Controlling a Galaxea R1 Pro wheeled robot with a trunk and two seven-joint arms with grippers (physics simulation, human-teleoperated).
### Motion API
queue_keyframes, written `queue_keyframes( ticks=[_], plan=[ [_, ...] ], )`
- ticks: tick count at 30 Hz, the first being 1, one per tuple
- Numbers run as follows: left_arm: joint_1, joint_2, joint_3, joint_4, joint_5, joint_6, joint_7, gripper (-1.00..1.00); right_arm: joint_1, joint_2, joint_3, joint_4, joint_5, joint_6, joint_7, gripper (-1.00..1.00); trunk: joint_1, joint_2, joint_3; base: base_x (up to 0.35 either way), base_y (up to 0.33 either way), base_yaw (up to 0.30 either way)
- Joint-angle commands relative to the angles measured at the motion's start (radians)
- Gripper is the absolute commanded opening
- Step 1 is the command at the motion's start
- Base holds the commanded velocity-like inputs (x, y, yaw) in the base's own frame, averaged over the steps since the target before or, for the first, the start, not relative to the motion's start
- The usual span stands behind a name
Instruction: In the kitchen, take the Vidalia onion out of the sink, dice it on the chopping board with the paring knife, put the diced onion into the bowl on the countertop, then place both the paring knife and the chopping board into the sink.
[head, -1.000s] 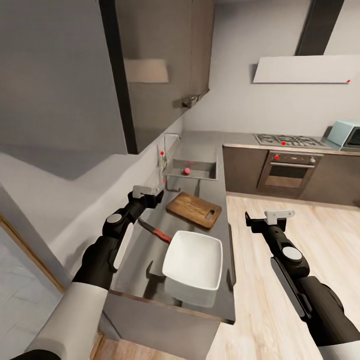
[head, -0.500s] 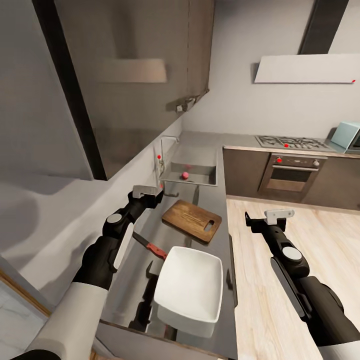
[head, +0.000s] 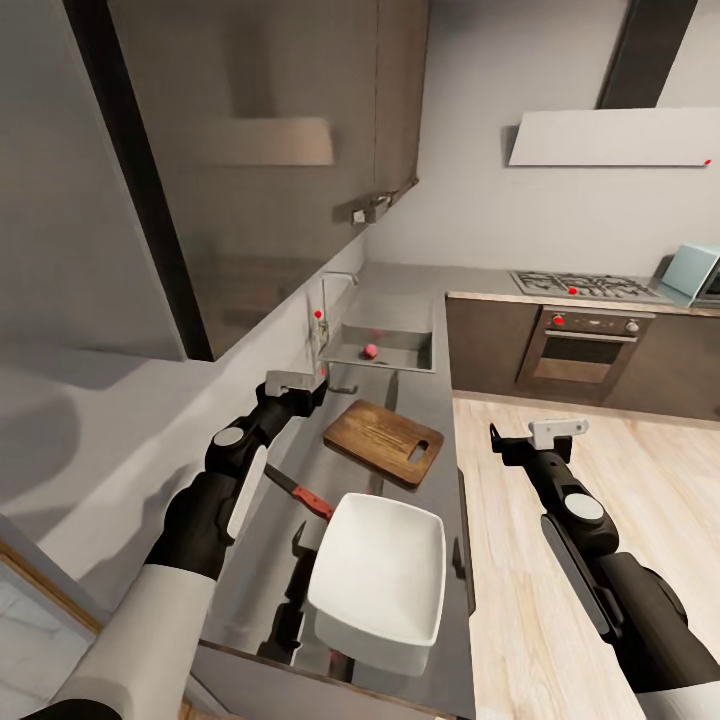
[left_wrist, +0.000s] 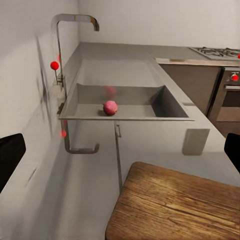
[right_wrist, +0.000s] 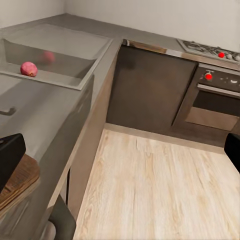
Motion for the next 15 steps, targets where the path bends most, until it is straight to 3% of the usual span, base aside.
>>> queue_keyframes(
  ticks=[1,15],
  plan=[
    [-0.001,0.000,0.001,-0.001,0.000,0.006,-0.004,1.00,-0.001,-0.001,0.003,-0.001,-0.010,0.004,-0.010,1.00,0.001,-0.002,-0.002,0.000,0.000,0.000],
    [-0.001,-0.001,0.001,-0.001,0.000,0.006,-0.004,1.00,-0.001,-0.001,0.009,-0.001,-0.010,0.004,-0.012,1.00,0.001,-0.002,-0.002,0.000,0.000,0.006]
  ],
)
